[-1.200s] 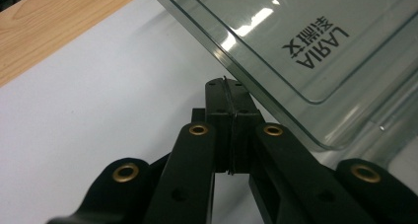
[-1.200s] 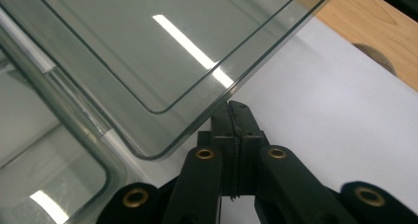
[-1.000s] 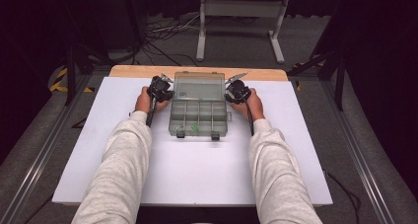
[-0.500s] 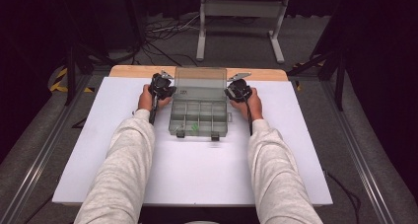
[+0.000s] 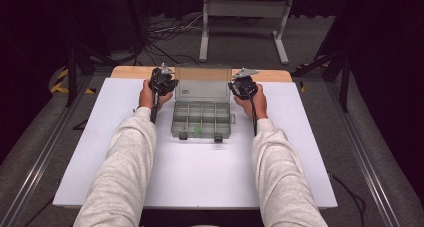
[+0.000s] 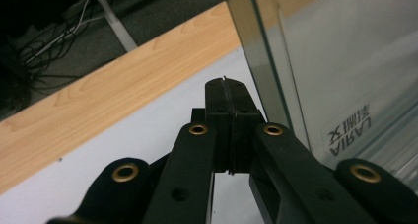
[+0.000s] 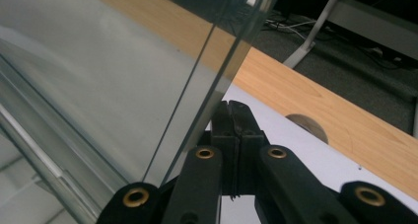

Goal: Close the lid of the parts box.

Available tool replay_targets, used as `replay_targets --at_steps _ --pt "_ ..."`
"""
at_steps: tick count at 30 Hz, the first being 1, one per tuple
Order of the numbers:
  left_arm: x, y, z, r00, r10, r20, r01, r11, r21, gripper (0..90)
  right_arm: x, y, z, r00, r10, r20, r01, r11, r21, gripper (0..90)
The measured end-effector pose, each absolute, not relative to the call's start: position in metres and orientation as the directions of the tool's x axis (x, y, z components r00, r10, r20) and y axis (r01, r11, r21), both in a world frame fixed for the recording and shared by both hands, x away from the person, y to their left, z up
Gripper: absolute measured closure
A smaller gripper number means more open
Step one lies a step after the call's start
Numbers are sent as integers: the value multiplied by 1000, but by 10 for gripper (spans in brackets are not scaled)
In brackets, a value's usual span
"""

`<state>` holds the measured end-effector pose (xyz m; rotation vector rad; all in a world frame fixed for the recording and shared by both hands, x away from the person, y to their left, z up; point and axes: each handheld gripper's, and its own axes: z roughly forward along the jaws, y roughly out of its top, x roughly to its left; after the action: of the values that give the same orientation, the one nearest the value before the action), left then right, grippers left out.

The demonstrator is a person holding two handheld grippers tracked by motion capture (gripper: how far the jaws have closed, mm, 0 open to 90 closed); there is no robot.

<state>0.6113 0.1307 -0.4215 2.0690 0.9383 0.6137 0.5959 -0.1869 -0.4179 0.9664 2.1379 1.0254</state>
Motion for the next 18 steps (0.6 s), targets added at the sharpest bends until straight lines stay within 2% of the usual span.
replay_targets --at_steps 18 --pt "588 133 -387 601 792 107 374 -397 838 894 576 -187 -387 -571 801 -181 291 403 867 900"
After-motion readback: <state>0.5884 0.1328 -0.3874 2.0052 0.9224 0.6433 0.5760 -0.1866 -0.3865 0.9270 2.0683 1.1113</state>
